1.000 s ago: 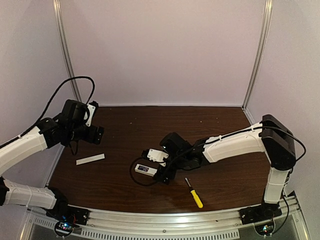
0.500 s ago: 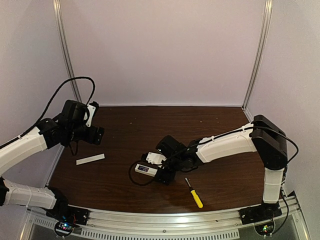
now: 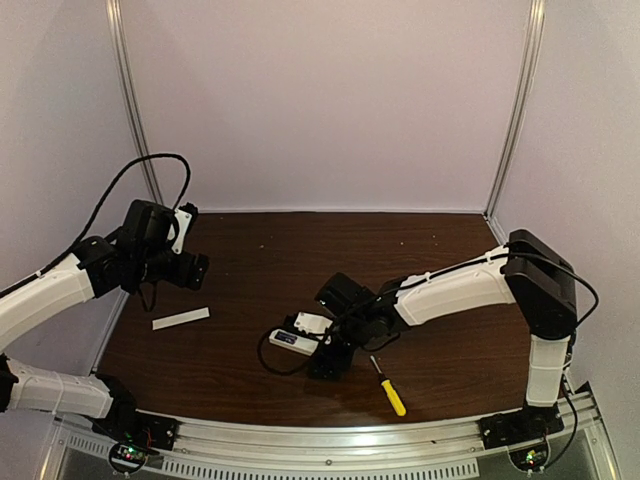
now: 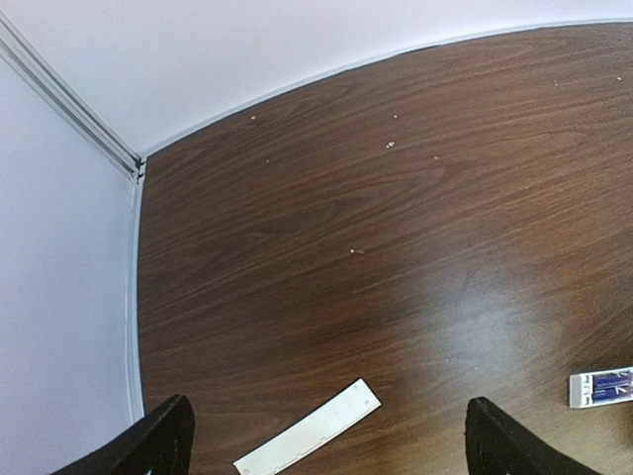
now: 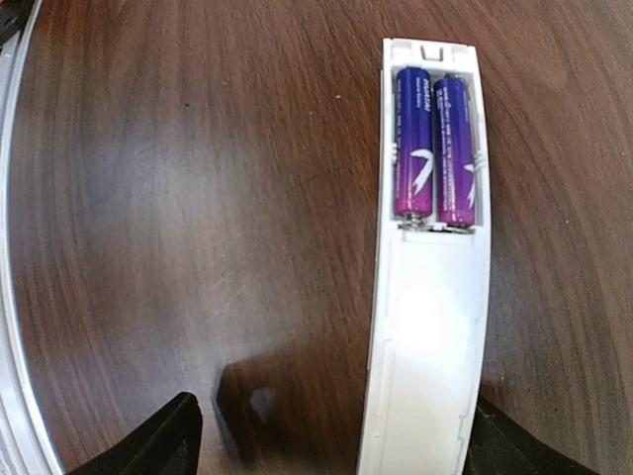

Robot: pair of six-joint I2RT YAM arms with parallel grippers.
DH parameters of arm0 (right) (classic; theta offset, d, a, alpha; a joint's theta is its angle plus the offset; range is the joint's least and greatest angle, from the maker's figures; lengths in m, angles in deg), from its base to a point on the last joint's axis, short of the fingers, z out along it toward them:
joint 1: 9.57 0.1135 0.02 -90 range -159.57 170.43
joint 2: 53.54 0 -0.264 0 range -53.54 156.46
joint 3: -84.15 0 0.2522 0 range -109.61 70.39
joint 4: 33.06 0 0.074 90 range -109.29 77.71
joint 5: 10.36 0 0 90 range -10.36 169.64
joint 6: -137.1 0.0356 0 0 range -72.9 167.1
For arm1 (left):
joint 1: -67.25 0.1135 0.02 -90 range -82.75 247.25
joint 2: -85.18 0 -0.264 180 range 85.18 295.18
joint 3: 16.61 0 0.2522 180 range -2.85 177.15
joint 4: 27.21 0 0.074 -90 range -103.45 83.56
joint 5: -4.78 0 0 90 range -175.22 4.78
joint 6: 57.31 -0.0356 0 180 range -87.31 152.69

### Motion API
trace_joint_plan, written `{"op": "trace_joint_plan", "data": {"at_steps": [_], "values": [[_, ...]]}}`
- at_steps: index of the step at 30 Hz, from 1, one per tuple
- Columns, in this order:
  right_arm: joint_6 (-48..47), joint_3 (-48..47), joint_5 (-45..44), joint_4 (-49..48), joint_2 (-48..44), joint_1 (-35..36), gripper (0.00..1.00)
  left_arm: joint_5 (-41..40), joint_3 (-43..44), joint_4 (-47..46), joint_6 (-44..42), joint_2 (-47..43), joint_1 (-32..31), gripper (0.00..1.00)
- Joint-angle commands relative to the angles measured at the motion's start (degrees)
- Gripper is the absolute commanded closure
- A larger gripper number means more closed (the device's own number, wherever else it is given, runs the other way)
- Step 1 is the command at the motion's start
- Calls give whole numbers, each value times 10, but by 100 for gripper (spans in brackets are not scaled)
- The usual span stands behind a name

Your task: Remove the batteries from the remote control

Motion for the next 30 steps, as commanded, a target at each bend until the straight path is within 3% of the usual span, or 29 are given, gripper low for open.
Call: {"op": "trace_joint_plan", "data": {"at_steps": [1, 18, 25, 30], "values": [[23, 8, 67, 10, -12, 5, 12, 5, -7, -26, -6, -11, 1, 3], [88, -47, 159, -120, 56, 60, 13, 4, 1, -7, 24, -7, 1, 3], [57, -15, 93, -110, 6, 57, 13, -12, 19, 38, 117, -16, 1, 3], [51, 44, 22, -115, -61, 47, 12, 68, 26, 73, 142, -3, 1, 3]]}}
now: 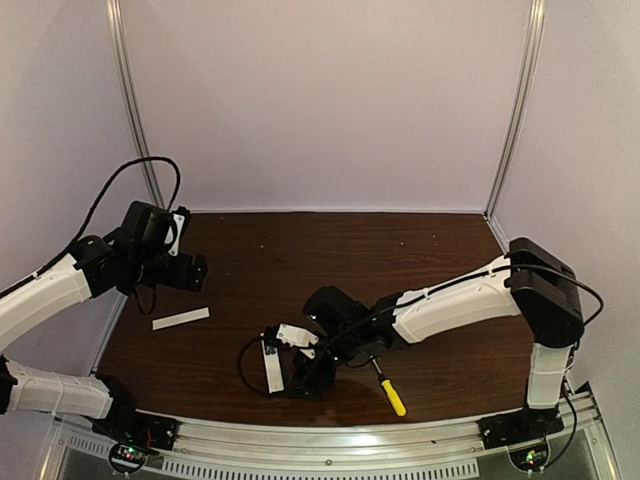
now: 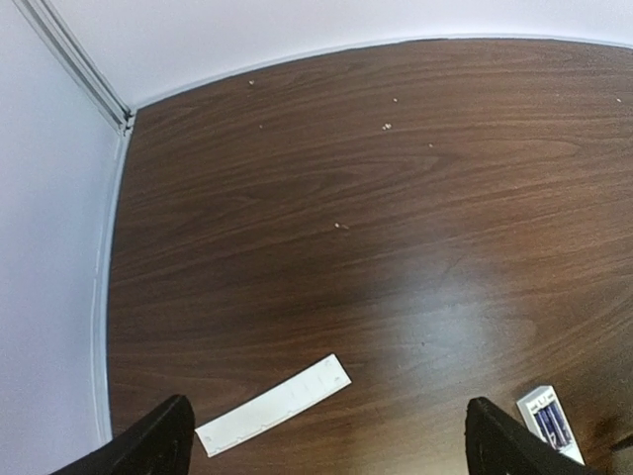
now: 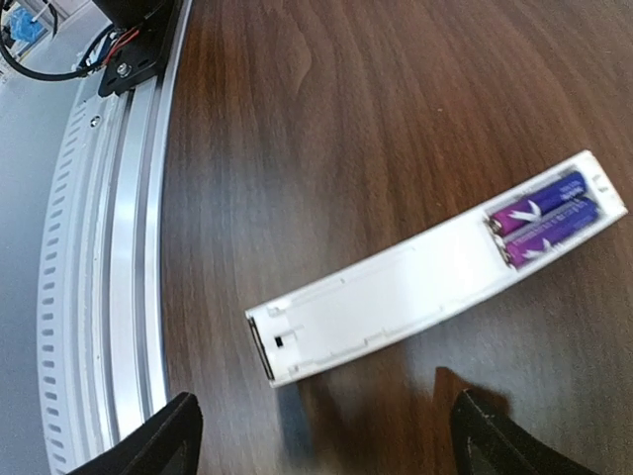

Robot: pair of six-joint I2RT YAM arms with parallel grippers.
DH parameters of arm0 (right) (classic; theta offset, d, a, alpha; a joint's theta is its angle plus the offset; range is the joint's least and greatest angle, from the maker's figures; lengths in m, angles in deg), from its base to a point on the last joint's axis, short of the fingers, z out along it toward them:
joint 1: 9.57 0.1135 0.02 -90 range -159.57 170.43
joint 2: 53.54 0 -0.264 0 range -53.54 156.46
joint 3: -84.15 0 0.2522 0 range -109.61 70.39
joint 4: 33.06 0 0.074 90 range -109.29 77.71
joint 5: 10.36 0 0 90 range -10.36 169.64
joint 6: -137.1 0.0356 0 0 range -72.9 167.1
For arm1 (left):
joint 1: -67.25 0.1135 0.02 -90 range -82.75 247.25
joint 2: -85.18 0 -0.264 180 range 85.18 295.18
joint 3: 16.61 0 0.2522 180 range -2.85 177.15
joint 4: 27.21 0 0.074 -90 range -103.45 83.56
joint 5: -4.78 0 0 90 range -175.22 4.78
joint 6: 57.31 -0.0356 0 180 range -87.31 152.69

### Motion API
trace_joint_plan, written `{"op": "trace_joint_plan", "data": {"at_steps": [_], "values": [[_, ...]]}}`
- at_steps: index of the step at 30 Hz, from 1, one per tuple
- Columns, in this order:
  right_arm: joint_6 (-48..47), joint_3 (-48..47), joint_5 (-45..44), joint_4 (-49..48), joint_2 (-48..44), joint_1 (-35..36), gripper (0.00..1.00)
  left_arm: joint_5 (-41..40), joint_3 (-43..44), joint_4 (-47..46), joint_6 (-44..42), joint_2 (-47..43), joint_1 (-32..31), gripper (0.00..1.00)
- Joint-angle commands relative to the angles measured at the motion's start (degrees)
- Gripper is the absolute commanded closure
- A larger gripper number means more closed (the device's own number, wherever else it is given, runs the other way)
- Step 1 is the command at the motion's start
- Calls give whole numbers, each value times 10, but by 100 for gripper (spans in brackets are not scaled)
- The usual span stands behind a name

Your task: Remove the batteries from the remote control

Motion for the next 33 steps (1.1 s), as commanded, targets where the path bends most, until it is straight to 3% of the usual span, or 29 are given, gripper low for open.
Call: {"op": "trace_joint_plan", "data": {"at_steps": [1, 12, 21, 33], "values": [[-12, 50, -90, -12, -80, -14, 12, 74, 21, 39, 56, 8, 1, 3], [75, 149, -292, -31, -213, -86, 7, 185, -25, 29, 160, 27, -34, 2], [116, 191, -414, -29, -267, -111, 4, 159, -5, 39, 218, 103, -121, 6], [158, 223, -499, -30, -295, -136, 0, 115, -12, 38, 304, 173, -211, 11]]}}
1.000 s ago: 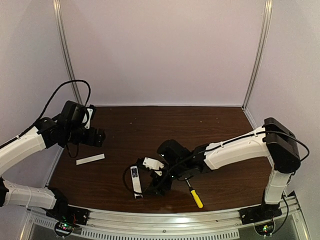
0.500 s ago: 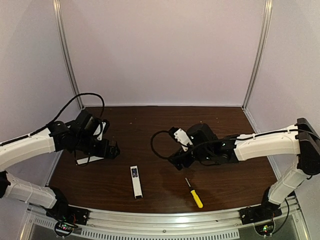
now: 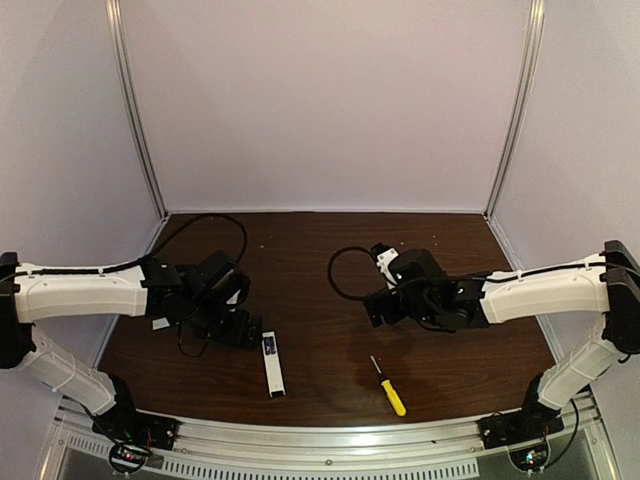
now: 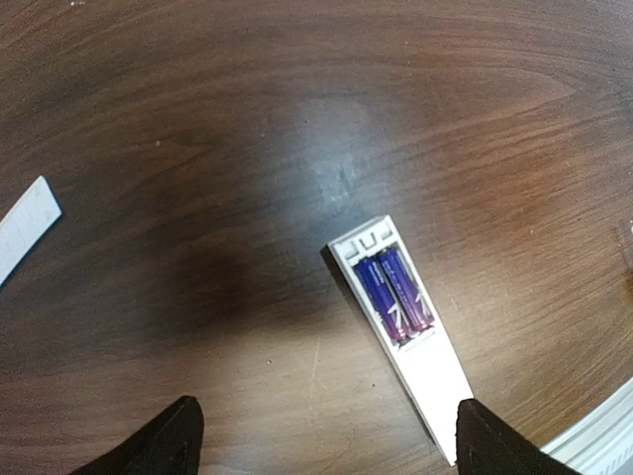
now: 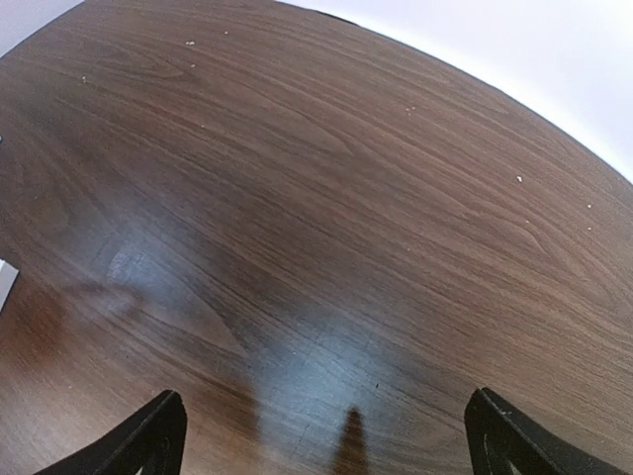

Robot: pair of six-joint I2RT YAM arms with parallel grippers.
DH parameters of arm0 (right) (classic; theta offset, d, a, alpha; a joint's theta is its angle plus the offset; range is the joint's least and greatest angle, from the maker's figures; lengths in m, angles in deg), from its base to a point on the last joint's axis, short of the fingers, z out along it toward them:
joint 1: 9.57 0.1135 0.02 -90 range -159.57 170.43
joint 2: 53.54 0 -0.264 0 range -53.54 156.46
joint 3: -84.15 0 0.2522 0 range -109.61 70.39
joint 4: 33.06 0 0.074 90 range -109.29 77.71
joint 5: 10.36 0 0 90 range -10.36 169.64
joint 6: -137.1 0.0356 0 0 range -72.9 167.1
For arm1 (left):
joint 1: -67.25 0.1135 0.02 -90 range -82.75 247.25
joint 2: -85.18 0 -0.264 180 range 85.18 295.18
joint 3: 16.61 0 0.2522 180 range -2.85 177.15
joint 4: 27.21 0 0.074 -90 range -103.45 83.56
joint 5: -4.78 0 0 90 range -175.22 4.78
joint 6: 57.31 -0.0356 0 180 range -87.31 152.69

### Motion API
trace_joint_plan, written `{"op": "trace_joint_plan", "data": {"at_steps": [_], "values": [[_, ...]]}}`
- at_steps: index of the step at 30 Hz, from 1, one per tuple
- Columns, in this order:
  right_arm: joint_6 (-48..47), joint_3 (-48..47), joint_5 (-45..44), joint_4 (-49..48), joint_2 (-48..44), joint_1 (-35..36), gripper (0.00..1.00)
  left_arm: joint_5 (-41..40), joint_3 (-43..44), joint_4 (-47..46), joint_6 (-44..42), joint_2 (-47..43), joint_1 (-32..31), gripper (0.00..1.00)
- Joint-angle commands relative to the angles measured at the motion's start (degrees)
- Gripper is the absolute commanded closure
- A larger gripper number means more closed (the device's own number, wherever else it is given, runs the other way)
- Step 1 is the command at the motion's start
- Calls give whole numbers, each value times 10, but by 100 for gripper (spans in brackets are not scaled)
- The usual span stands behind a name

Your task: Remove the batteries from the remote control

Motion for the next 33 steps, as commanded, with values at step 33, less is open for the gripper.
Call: {"op": "trace_joint_plan", "data": {"at_steps": [33], "values": [[39, 28, -48, 3, -28, -8, 0, 19, 34, -106, 92, 184, -104, 34]]}}
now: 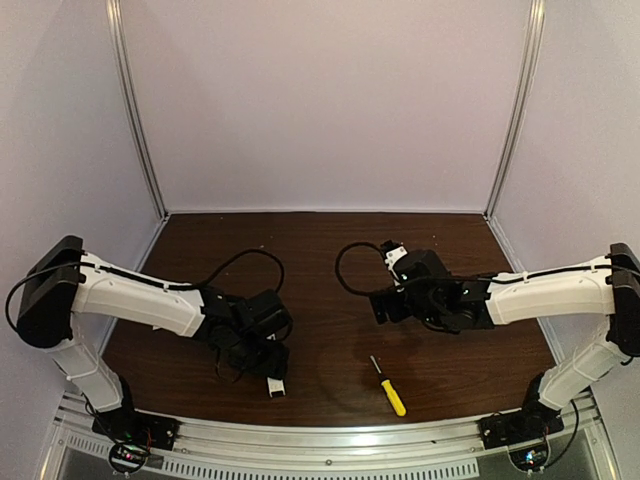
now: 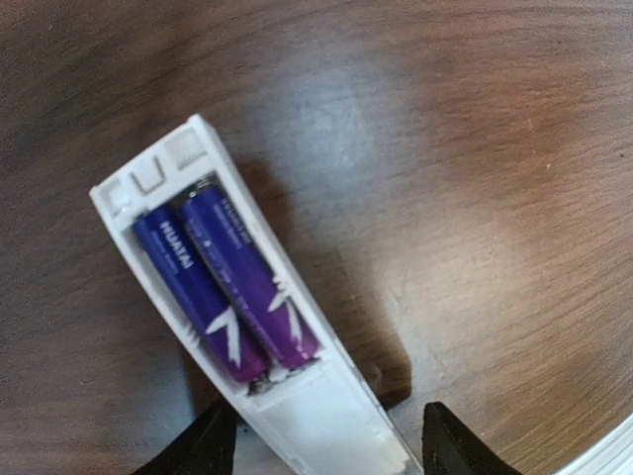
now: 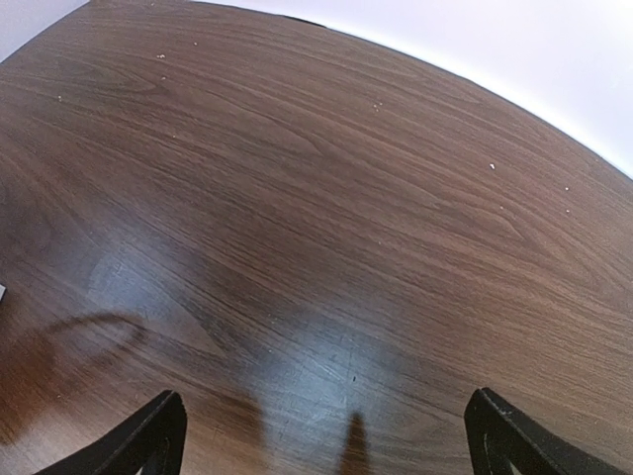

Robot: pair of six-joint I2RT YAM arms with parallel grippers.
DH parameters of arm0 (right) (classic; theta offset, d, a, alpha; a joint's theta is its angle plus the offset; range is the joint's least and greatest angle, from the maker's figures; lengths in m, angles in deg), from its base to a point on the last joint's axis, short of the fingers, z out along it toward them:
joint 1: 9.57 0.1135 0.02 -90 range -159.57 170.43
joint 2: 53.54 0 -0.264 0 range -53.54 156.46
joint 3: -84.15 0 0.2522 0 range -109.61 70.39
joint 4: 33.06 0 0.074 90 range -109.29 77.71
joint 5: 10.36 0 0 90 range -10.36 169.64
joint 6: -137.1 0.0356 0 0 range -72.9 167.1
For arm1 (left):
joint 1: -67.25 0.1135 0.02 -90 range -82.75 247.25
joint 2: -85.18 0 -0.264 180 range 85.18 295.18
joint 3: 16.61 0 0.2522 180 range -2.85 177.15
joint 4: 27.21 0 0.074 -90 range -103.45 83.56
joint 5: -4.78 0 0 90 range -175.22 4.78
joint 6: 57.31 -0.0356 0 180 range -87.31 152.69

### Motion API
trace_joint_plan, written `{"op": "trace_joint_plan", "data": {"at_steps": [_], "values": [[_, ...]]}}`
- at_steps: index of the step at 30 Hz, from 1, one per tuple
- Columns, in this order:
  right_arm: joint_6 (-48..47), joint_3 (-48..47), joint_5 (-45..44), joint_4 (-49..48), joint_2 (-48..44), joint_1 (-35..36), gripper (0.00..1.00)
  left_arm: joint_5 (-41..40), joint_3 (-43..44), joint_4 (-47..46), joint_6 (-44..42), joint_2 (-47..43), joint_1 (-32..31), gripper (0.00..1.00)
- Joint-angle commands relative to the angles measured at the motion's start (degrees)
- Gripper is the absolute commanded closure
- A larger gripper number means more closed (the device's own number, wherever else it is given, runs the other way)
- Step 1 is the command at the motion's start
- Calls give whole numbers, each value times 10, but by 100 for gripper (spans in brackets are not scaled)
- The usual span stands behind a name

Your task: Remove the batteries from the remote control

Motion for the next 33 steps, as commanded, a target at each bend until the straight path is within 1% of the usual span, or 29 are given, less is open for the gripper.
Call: {"op": "trace_joint_plan", "data": {"at_steps": [1, 4, 8, 14, 21, 24, 29, 33], "values": [[9, 12, -12, -1, -7, -3, 0, -12, 29, -16, -5, 18, -10, 37], [8, 11, -12, 0, -3, -3, 0, -15, 40, -16, -12, 26, -14, 44], [8, 8, -12, 2, -1, -3, 0, -16, 43, -16, -15, 34, -14, 51], [7, 6, -12, 2, 0, -3, 0, -17, 51, -16, -24, 45, -14, 59], [7, 6, -12, 8, -5, -3, 0, -22, 61, -21, -58, 57, -15, 66], [6, 8, -14, 8, -7, -3, 0, -24, 66, -31, -89, 58, -15, 70], [4, 8, -20, 10, -5, -3, 0, -27, 81, -49, -155, 65, -15, 71], [4, 10, -26, 16, -8, -4, 0, -32, 101, -50, -224, 80, -14, 72]]}}
